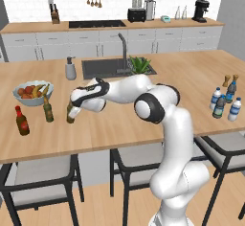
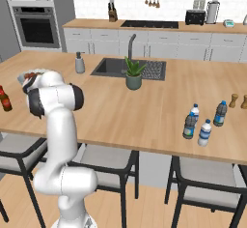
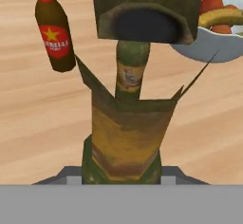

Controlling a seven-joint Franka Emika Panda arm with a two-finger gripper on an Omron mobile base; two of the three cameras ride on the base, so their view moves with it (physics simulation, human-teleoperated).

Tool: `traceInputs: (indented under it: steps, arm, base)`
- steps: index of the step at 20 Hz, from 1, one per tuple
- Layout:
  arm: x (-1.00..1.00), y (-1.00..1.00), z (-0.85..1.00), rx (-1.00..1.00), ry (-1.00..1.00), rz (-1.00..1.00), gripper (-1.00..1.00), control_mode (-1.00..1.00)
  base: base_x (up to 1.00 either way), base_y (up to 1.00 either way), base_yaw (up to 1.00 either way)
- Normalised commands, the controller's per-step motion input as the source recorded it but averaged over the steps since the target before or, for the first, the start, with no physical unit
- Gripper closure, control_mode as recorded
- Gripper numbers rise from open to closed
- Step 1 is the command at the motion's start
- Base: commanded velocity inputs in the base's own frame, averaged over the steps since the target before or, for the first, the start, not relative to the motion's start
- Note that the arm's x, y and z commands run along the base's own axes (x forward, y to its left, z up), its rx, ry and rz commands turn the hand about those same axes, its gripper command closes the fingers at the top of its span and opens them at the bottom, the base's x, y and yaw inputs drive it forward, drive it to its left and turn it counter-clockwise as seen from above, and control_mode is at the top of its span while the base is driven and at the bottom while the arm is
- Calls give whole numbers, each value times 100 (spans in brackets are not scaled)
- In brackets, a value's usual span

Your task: Move the plastic bottles in the middle to the plastics group, and the glass bottles in the middle to the glass group.

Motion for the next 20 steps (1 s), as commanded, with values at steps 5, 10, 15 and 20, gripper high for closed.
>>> traceInputs:
  steps: [5, 10, 15, 20]
  arm:
    - [1, 57, 0, 0, 6, 3, 100, -100]
    - [4, 52, 0, 0, 0, 2, 100, -100]
    - [1, 31, -6, 0, 0, 1, 100, -100]
    - [-8, 1, -40, 0, 2, 1, 100, -100]
  base:
    - [0, 0, 0]
    - [0, 0, 0]
    - [0, 0, 0]
    - [0, 0, 0]
